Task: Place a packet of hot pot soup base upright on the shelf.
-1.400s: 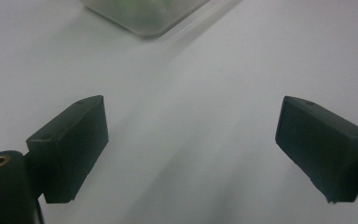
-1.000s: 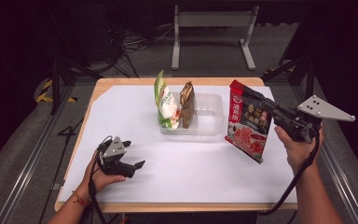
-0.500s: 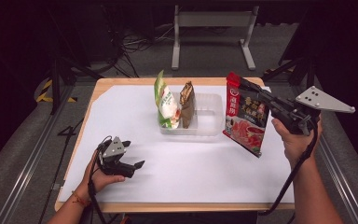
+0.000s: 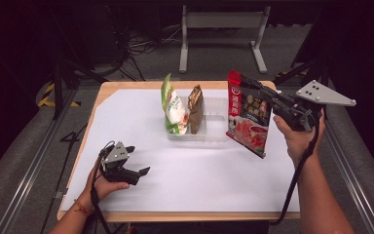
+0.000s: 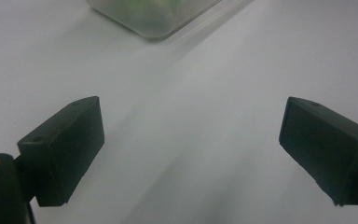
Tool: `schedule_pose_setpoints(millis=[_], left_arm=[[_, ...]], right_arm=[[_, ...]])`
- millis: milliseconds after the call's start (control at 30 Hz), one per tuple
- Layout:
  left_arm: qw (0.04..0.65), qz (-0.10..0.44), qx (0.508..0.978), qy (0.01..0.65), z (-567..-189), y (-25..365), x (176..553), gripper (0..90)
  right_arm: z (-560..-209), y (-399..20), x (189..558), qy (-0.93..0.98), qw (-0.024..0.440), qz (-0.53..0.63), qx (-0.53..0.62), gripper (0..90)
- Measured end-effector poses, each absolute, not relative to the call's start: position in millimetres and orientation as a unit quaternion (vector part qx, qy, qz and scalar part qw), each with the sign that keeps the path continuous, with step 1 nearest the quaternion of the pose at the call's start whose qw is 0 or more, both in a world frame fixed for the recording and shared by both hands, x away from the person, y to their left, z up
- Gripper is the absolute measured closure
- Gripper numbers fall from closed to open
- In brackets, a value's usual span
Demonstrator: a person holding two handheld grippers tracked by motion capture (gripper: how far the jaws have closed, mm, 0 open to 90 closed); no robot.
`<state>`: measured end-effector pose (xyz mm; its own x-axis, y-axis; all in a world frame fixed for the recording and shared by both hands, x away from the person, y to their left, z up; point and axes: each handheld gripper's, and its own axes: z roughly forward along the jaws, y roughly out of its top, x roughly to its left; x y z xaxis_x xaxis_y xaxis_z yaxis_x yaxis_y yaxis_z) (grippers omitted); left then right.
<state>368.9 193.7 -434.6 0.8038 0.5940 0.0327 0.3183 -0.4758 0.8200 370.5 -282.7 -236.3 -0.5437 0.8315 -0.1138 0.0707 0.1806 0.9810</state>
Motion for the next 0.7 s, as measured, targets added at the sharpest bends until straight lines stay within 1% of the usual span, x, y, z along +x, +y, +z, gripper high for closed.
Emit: schedule_pose_setpoints(millis=[500, 700], left_arm=[[0.448, 0.169, 0.837, 0.265, -431.6, 197.0, 367.4, 6.2], [0.438, 0.173, 0.843, 0.26, -432.8, 195.4, 366.0, 5.0]], right_arm=[[-238.6, -263.1, 395.9, 0.686, 0.346, 0.543, 0.338, 86.9], [-239.4, -253.8, 407.4, 0.686, 0.347, 0.54, 0.343, 86.9]])
